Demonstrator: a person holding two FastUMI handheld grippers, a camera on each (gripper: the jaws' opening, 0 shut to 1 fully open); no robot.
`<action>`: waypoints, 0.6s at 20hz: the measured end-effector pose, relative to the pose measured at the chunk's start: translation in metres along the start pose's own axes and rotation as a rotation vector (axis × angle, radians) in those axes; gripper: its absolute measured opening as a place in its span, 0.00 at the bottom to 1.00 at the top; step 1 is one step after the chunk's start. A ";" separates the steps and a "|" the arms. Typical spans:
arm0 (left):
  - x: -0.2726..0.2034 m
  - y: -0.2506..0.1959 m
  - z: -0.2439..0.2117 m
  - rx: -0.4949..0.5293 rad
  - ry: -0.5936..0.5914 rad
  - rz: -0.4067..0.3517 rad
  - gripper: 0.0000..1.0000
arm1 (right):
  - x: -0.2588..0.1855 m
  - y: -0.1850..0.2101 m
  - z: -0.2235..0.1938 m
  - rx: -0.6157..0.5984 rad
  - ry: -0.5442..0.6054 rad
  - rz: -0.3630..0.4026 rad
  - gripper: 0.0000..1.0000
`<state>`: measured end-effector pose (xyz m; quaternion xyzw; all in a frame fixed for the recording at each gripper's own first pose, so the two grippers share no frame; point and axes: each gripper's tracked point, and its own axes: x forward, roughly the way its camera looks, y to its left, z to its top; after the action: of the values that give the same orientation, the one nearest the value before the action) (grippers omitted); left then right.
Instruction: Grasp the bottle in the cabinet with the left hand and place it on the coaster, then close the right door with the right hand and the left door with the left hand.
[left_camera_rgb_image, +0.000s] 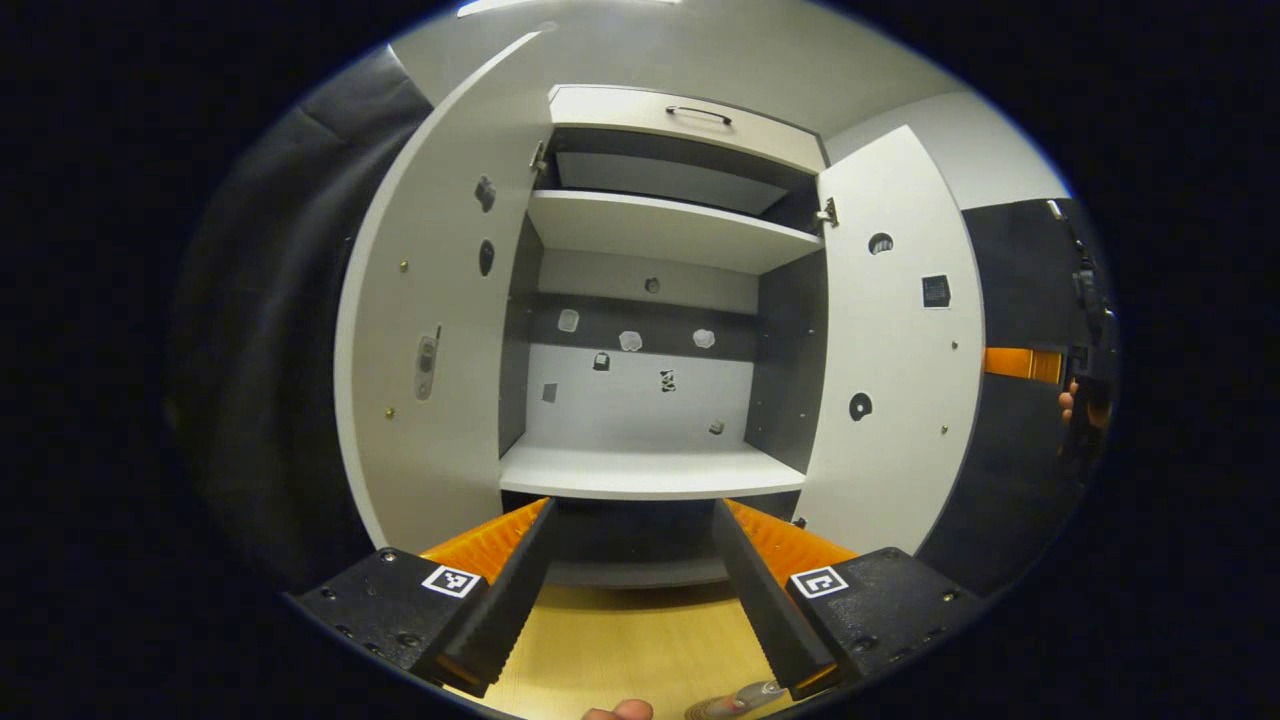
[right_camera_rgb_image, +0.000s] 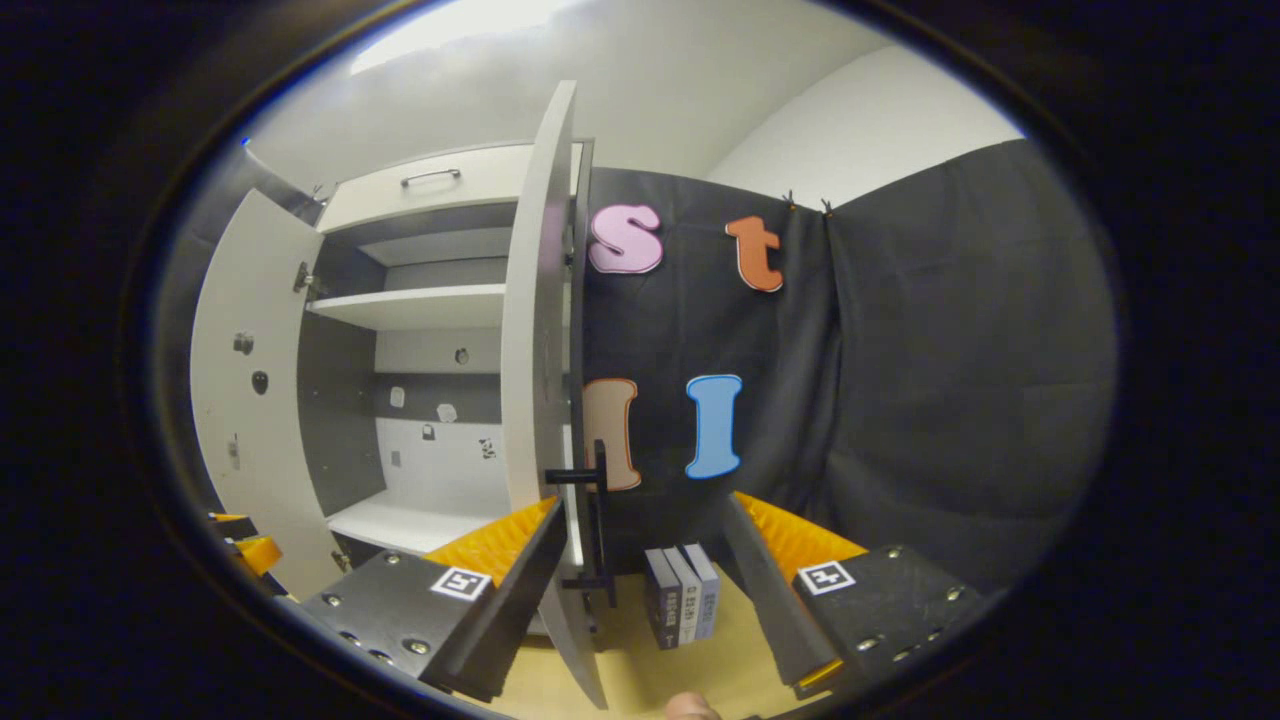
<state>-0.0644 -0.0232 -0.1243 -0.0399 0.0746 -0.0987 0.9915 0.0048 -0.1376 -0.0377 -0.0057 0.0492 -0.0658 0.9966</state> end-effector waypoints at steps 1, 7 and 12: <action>-0.002 0.005 -0.002 -0.003 0.005 0.016 0.96 | 0.001 0.003 0.000 -0.003 0.005 0.013 0.95; -0.010 0.021 0.002 -0.003 -0.002 0.074 0.97 | 0.000 0.018 0.002 -0.023 0.004 0.066 0.96; -0.018 0.028 0.010 0.021 -0.021 0.095 0.96 | -0.001 0.040 0.001 -0.008 0.008 0.128 0.96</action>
<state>-0.0749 0.0088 -0.1150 -0.0269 0.0650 -0.0520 0.9962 0.0094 -0.0980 -0.0376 -0.0065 0.0537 -0.0018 0.9985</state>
